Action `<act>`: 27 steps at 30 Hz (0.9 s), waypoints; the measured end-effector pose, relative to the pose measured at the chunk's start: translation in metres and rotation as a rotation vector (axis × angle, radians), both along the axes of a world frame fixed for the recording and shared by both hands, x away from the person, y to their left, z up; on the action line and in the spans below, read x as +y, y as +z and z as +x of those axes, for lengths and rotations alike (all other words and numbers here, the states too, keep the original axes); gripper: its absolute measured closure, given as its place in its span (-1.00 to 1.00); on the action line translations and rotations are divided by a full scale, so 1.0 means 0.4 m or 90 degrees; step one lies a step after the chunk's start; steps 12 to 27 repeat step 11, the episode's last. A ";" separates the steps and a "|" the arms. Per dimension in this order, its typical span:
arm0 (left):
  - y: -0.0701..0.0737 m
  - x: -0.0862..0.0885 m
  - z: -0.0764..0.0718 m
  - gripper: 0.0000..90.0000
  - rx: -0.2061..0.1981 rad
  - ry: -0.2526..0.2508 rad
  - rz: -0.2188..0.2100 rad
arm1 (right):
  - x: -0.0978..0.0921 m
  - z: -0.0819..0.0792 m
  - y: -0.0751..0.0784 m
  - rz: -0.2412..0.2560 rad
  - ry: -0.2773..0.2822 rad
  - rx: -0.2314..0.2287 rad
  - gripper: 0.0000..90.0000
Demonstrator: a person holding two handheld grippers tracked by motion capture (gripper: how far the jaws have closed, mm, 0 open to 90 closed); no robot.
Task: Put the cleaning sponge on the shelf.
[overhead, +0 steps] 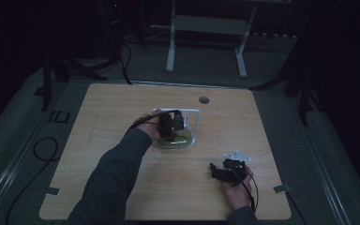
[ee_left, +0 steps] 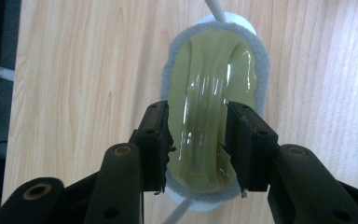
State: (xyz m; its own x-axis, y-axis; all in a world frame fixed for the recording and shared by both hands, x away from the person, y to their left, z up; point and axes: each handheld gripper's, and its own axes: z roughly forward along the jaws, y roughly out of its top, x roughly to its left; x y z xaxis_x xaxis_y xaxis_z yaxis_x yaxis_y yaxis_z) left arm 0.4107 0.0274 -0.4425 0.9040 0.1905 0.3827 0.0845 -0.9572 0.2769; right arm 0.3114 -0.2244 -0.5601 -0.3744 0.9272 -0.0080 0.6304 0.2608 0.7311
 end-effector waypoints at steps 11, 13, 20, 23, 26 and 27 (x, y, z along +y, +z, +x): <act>0.070 0.064 -0.037 0.34 0.009 0.047 -0.100 | 0.000 0.000 0.000 0.000 0.001 0.000 -0.56; 0.070 0.064 -0.037 0.34 0.009 0.047 -0.100 | 0.000 0.000 0.000 0.000 0.001 0.000 -0.56; 0.070 0.064 -0.037 0.34 0.009 0.047 -0.100 | 0.000 0.000 0.000 0.000 0.001 0.000 -0.56; 0.070 0.064 -0.037 0.34 0.009 0.047 -0.100 | 0.000 0.000 0.000 0.000 0.001 0.000 -0.56; 0.070 0.064 -0.037 0.34 0.009 0.047 -0.100 | 0.000 0.000 0.000 0.000 0.001 0.000 -0.56; 0.070 0.064 -0.037 0.34 0.009 0.047 -0.100 | 0.000 0.000 0.000 0.000 0.001 0.000 -0.56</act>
